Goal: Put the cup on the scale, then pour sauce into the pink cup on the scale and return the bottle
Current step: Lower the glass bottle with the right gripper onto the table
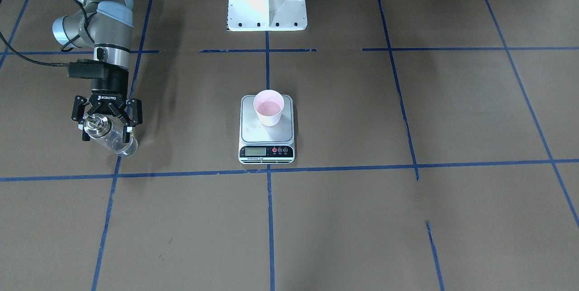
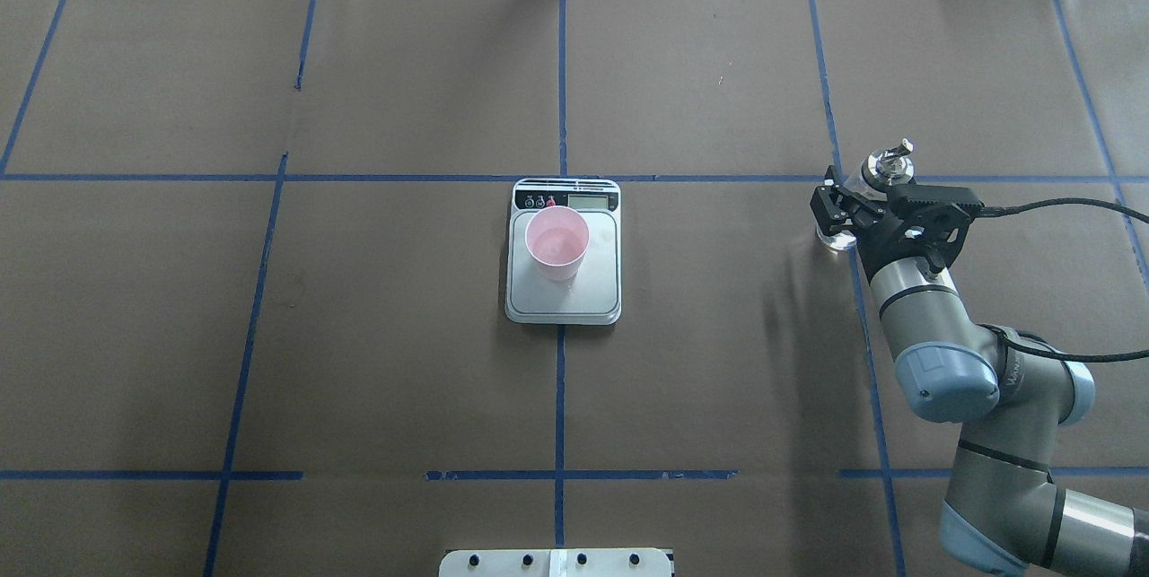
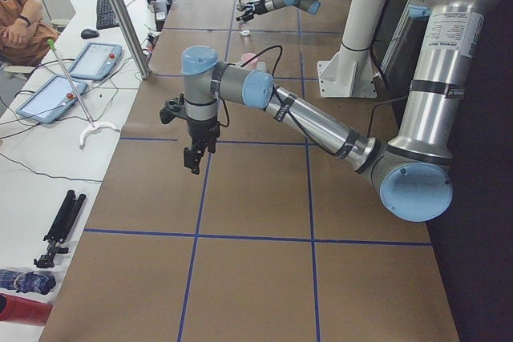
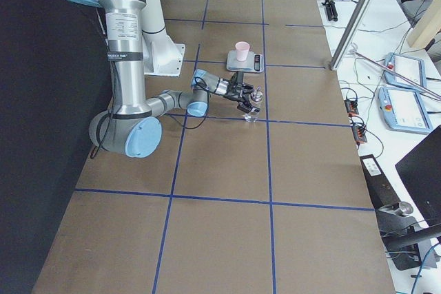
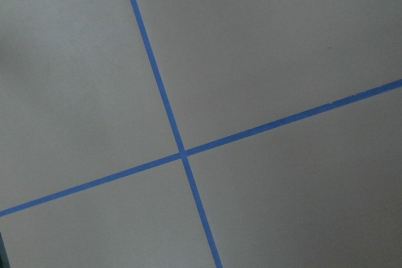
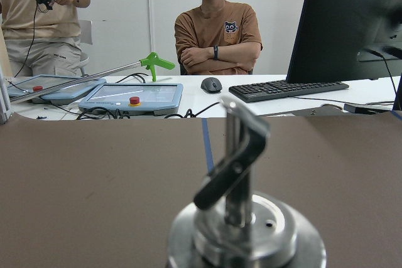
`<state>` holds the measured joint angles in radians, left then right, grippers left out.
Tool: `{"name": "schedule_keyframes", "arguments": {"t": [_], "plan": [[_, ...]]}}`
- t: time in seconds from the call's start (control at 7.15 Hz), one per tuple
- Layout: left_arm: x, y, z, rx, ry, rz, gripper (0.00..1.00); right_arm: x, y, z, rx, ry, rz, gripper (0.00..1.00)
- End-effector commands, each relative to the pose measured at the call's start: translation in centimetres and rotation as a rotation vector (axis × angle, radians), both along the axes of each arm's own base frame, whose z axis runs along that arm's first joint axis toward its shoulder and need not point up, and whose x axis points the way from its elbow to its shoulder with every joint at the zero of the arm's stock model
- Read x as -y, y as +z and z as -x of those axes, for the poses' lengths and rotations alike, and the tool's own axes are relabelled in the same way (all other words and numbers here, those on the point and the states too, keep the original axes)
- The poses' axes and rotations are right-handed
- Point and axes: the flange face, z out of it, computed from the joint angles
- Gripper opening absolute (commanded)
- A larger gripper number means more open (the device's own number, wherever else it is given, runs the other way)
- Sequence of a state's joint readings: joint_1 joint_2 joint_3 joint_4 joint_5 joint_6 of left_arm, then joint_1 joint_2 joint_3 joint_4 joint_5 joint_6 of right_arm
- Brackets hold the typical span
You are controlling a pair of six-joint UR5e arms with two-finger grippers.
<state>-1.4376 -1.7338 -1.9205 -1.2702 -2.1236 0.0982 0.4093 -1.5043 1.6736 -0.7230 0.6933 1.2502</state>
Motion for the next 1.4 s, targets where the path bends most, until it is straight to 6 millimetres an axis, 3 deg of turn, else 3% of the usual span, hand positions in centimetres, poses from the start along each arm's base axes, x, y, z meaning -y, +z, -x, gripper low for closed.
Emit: {"name": "schedule_keyframes", "arguments": {"t": [0.0, 0.84, 1.26], "plan": [[0.1, -0.1, 0.0, -0.001, 0.000, -0.002, 1.00, -0.3, 0.3, -0.1, -0.005, -0.003, 0.002, 1.00], [0.2, -0.5, -0.1, -0.002, -0.002, -0.007, 1.00, -1.7, -0.3, 0.5, 0.002, -0.014, -0.015, 1.00], [0.3, -0.6, -0.1, -0.003, -0.002, -0.008, 1.00, -3.6, 0.2, -1.4, -0.011, -0.027, -0.018, 1.00]]}}
